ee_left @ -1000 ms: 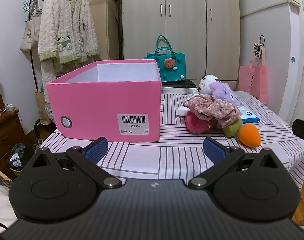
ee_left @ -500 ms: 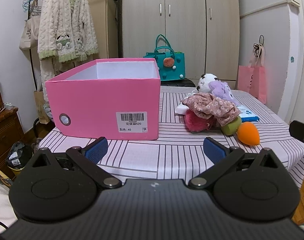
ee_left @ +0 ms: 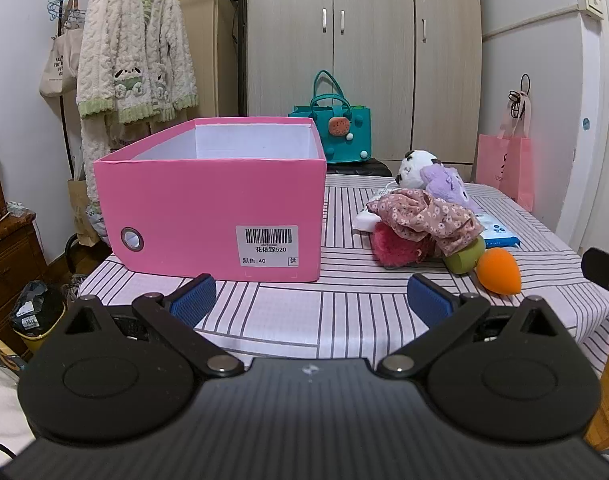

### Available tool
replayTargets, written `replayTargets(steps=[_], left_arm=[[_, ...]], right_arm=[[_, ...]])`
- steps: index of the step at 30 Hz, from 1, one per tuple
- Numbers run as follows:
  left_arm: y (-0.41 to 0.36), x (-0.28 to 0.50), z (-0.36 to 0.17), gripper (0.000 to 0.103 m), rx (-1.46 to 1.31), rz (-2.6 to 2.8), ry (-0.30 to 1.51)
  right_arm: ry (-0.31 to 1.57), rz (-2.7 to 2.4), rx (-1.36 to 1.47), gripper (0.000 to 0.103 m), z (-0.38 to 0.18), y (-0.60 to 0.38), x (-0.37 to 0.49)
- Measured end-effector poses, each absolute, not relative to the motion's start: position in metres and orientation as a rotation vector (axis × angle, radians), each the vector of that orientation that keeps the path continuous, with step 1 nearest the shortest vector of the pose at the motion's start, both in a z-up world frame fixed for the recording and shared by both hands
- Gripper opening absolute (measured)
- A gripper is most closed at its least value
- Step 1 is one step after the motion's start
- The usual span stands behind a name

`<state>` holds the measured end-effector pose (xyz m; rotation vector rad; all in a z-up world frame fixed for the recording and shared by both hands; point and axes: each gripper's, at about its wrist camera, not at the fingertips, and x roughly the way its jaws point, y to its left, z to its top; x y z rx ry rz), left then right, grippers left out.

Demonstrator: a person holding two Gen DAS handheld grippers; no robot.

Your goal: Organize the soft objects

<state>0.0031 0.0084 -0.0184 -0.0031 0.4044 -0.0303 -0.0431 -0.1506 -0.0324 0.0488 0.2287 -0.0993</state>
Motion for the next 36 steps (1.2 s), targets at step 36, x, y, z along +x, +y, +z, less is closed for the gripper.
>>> replayTargets(steps=[36], left_arm=[[0.004, 0.026, 0.024, 0.103, -0.028, -0.105, 0.46]], right_arm=[[0.169, -0.028, -0.046, 0.103, -0.02, -0.201, -0.032]])
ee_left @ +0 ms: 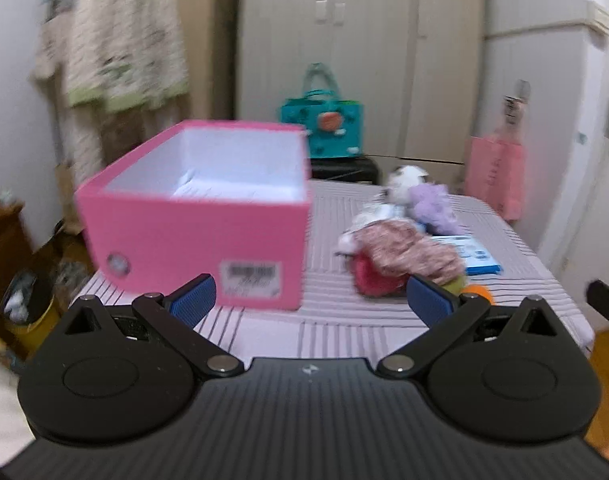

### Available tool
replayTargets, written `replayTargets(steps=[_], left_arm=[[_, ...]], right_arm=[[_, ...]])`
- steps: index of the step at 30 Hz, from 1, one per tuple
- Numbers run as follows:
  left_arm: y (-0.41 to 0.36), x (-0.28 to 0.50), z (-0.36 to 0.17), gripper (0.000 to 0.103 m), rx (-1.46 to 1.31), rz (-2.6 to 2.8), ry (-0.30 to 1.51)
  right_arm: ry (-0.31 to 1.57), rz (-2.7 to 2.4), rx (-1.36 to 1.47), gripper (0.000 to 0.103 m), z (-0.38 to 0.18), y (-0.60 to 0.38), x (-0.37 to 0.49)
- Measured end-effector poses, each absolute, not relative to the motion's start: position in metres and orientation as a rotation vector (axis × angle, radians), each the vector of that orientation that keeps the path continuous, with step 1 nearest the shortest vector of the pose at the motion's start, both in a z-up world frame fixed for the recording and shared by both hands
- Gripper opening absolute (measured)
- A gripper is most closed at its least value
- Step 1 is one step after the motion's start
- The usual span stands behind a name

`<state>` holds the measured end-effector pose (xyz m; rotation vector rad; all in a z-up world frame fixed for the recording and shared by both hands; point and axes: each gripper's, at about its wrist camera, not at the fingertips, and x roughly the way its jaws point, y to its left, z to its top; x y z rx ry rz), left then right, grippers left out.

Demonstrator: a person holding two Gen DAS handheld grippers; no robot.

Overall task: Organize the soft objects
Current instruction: 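Move the left tool to the green sponge while the right tool approaches the orange sponge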

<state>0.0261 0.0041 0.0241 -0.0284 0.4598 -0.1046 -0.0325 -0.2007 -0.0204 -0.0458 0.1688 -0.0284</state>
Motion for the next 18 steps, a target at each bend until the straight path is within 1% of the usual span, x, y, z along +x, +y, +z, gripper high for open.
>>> replayTargets(steps=[1, 3, 6, 9, 13, 14, 16, 18], left_arm=[[0.002, 0.029, 0.027, 0.103, 0.004, -0.156, 0.468], [-0.002, 0.037, 0.033, 0.103, 0.03, -0.254, 0.496], [-0.005, 0.049, 0.037, 0.103, -0.019, -0.318, 0.515], [-0.015, 0.058, 0.035, 0.1, -0.038, -0.361, 0.529], [-0.03, 0.069, 0.023, 0.098, -0.076, -0.415, 0.578], [-0.035, 0.073, 0.019, 0.095, -0.083, -0.432, 0.594], [-0.041, 0.08, 0.011, 0.091, -0.095, -0.456, 0.626], [-0.047, 0.087, 0.002, 0.085, -0.125, -0.465, 0.658]], right_arm=[[0.175, -0.018, -0.048, 0.103, -0.018, -0.204, -0.03], [0.251, 0.048, -0.028, 0.103, -0.012, -0.212, -0.019], [0.333, 0.182, 0.024, 0.103, -0.012, -0.222, -0.004], [0.372, 0.259, 0.027, 0.102, -0.022, -0.219, 0.012], [0.421, 0.343, 0.058, 0.091, -0.043, -0.215, 0.033], [0.431, 0.359, 0.062, 0.09, -0.047, -0.214, 0.038], [0.448, 0.383, 0.054, 0.082, -0.055, -0.211, 0.048], [0.459, 0.41, 0.042, 0.078, -0.06, -0.21, 0.055]])
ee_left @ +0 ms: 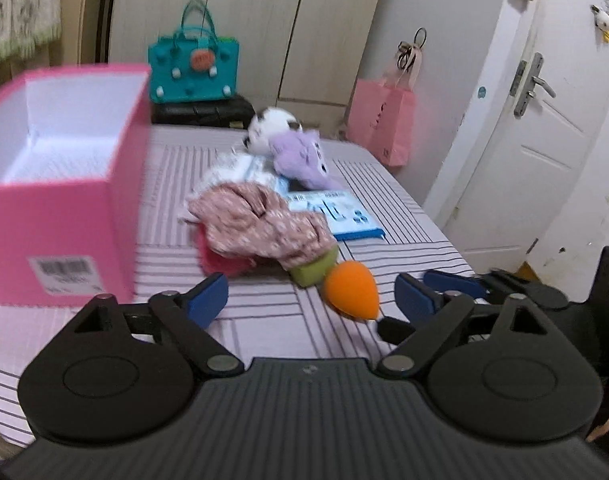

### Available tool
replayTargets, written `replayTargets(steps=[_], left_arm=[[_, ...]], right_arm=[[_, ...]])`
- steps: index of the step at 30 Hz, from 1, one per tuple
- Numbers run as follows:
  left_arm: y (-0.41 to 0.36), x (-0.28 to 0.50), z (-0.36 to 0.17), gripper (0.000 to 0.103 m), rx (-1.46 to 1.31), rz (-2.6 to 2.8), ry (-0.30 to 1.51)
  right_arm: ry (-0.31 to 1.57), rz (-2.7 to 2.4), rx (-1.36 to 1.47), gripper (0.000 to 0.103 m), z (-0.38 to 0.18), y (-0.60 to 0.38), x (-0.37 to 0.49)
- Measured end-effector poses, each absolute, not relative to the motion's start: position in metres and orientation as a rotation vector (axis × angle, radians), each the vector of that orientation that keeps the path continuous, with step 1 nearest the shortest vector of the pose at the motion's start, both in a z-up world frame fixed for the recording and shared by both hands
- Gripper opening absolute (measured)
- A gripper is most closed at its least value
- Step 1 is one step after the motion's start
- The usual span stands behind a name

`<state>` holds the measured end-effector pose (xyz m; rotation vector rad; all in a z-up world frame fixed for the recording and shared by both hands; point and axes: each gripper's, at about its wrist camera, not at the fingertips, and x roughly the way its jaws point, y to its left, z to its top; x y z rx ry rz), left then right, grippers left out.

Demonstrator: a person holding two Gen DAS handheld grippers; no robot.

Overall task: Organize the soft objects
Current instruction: 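Move the left tool to the green sponge while the right tool approaches the orange sponge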

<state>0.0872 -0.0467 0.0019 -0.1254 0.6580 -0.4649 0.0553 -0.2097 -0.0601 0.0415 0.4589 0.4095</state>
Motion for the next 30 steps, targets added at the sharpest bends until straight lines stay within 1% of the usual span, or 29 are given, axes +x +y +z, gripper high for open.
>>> replayTargets(steps=[2, 5, 6, 7, 9, 10, 17, 20, 23, 30], left_arm=[[-0.052, 0.097, -0.007, 0.074, -0.155, -0.473, 0.697], [-0.056, 0.109, -0.018, 0.071, -0.211, -0.477, 0.724], [-0.057, 0.11, -0.021, 0.071, -0.225, -0.474, 0.722], [-0.058, 0.111, -0.022, 0.069, -0.232, -0.471, 0.72], [-0.062, 0.114, -0.025, 0.068, -0.233, -0.468, 0.714], [-0.064, 0.115, -0.025, 0.065, -0.234, -0.462, 0.711], [-0.081, 0.129, -0.033, 0.056, -0.239, -0.445, 0.721], [-0.09, 0.133, -0.036, 0.055, -0.235, -0.432, 0.713], [-0.1, 0.133, -0.036, 0.055, -0.189, -0.384, 0.663], [-0.111, 0.14, -0.039, 0.056, -0.138, -0.324, 0.631]], right_arm=[[0.472, 0.432, 0.028, 0.074, -0.064, -0.207, 0.062], [0.486, 0.452, -0.006, 0.07, -0.072, -0.202, 0.072], [0.491, 0.454, -0.014, 0.065, -0.074, -0.201, 0.076], [0.492, 0.457, -0.018, 0.058, -0.076, -0.2, 0.079], [0.496, 0.466, -0.02, 0.05, -0.078, -0.2, 0.085], [0.492, 0.476, -0.015, 0.042, -0.077, -0.201, 0.086], [0.49, 0.469, -0.029, 0.041, -0.072, -0.219, 0.08], [0.49, 0.437, -0.021, 0.041, -0.068, -0.232, 0.077], [0.489, 0.407, -0.017, 0.041, -0.066, -0.243, 0.081], [0.483, 0.413, 0.02, 0.041, -0.069, -0.25, 0.091]])
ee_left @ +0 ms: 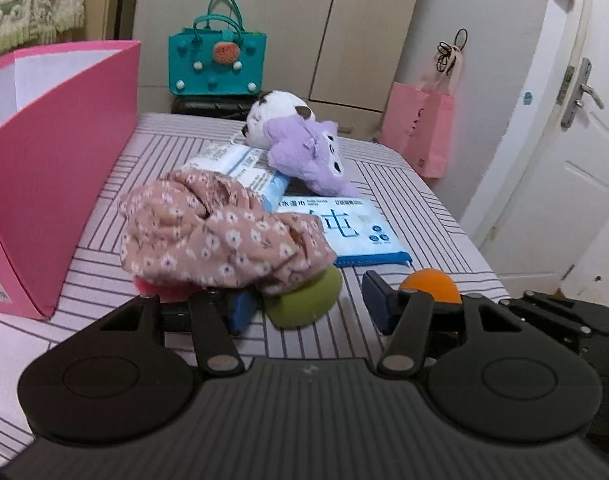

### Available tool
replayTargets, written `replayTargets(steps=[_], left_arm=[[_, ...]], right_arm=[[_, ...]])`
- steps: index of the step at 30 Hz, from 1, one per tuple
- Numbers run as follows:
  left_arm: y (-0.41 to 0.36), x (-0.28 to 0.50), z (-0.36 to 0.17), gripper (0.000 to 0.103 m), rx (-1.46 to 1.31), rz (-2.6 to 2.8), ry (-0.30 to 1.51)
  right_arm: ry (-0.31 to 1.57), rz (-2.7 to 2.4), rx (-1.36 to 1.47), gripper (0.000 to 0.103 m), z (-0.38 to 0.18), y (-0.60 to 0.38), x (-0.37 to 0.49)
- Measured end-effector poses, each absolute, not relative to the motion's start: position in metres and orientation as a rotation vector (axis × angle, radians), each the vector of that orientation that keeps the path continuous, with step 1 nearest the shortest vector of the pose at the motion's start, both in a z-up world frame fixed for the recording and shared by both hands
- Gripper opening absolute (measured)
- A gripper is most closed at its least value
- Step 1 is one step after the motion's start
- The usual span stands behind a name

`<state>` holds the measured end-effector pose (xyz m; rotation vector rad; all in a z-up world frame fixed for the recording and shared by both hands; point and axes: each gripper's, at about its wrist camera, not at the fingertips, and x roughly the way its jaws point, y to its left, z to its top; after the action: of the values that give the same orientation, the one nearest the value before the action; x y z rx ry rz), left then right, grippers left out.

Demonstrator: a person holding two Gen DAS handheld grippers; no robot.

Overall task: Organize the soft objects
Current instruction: 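Move the left tool to the green sponge while the right tool approaches the orange sponge, then close the left tool on the green sponge while the right tool grasps the orange sponge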

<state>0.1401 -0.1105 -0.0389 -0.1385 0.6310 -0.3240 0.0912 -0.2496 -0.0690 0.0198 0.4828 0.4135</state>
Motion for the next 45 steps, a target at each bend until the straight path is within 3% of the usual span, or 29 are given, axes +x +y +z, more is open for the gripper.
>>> replayTargets(steps=[10, 17, 36, 45], left_arm=[[-0.11, 0.147, -0.046, 0.054, -0.15, -0.32, 0.679], [-0.106, 0.145, -0.047, 0.041, -0.163, -0.323, 0.665], [-0.09, 0.121, -0.046, 0.041, -0.279, -0.459, 0.78], [-0.081, 0.113, -0.045, 0.046, -0.308, -0.451, 0.796]], right_arm=[[0.503, 0.418, 0.058, 0.042, -0.072, -0.251, 0.1], [0.507, 0.435, 0.055, 0.043, -0.073, -0.247, 0.101], [0.581, 0.407, 0.064, 0.043, -0.068, -0.237, 0.09], [0.584, 0.376, 0.05, 0.043, -0.068, -0.235, 0.084]])
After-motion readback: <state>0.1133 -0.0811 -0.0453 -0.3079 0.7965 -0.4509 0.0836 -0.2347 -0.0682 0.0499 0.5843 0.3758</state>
